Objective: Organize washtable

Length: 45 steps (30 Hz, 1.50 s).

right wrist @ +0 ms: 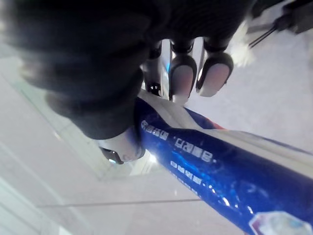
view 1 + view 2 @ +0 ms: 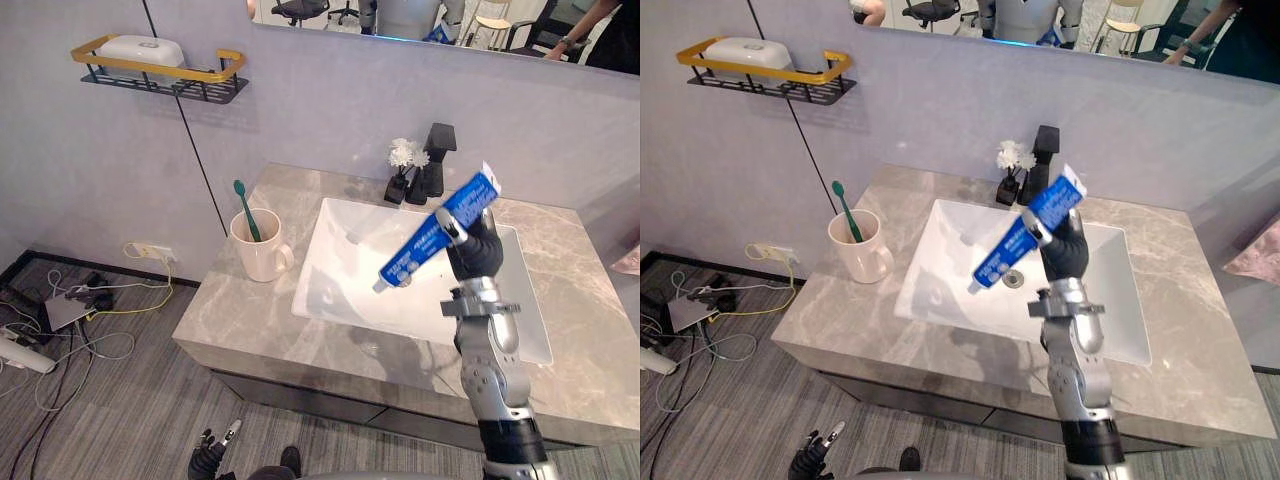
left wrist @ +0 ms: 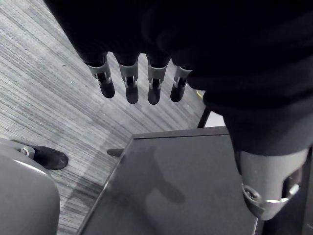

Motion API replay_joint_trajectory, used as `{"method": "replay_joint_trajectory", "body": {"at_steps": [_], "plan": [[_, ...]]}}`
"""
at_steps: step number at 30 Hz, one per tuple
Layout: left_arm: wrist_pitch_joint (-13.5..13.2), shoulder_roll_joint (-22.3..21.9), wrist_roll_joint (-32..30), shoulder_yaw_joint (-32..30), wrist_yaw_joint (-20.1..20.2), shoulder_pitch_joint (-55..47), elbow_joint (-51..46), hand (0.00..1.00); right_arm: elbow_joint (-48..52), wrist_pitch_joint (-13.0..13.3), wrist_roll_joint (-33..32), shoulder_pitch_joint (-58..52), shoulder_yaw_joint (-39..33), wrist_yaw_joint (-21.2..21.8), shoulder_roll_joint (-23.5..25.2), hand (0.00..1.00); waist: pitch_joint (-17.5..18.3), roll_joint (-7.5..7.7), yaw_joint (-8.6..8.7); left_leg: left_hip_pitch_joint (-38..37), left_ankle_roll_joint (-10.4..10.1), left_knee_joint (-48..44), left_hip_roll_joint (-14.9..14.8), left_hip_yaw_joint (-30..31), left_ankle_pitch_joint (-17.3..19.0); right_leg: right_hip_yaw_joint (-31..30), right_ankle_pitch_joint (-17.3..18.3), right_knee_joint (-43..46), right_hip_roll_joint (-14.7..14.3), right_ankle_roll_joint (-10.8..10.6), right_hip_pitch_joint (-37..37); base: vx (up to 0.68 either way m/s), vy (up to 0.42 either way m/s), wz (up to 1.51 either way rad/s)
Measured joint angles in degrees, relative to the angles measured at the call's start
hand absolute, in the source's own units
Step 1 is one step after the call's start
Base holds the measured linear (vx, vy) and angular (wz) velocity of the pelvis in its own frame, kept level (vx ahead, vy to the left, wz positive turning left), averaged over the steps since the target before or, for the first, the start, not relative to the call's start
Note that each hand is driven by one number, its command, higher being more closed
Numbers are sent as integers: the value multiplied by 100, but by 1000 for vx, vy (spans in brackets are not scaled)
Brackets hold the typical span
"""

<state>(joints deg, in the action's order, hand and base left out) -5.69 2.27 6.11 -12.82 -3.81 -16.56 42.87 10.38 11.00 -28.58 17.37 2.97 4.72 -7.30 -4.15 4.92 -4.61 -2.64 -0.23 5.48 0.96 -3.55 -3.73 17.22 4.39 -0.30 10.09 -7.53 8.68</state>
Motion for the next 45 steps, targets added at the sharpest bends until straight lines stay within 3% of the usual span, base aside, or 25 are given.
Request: {"method": "replay_joint_trajectory", "body": {"at_steps": [7,13,19,28,42,45], "plan": [[-103,47,6,146,-1,32,-2,0,-8,55,402,1076,392,-233,-243,100,-22,16,-195,13,-10,7,-2,29,-6,19,1,2,-5,1,2,-3,-4,1],[-150,179,7,217,-2,39,-6,0,-531,217,901,2188,688,-494,-437,100,-111,154,-286,126,-41,37,0,188,-61,177,2,5,-19,2,-24,-21,-21,14],[-176,277,41,348,-5,101,-7,0,-1124,205,1109,2649,968,-619,-438,100,-175,238,-566,241,-23,7,4,262,-113,287,-1,17,-28,4,-98,0,-13,8],[-182,382,47,534,-23,182,-4,0,-1885,135,1340,3453,1120,-980,-432,100,-330,252,-713,304,-50,10,-30,325,-136,309,-6,24,-71,12,-115,-1,-5,4],[-203,483,104,774,-131,289,6,0,-2485,88,1530,3863,1154,-1095,-425,100,-509,240,-852,501,-131,1,-173,318,-194,304,-58,-4,-215,89,-303,-4,-7,-1],[-210,484,112,780,-132,325,6,0,-2685,-19,1577,3898,1163,-1095,-416,100,-559,245,-883,504,-138,1,-194,326,-197,305,-59,-5,-238,90,-302,0,0,0]]}}
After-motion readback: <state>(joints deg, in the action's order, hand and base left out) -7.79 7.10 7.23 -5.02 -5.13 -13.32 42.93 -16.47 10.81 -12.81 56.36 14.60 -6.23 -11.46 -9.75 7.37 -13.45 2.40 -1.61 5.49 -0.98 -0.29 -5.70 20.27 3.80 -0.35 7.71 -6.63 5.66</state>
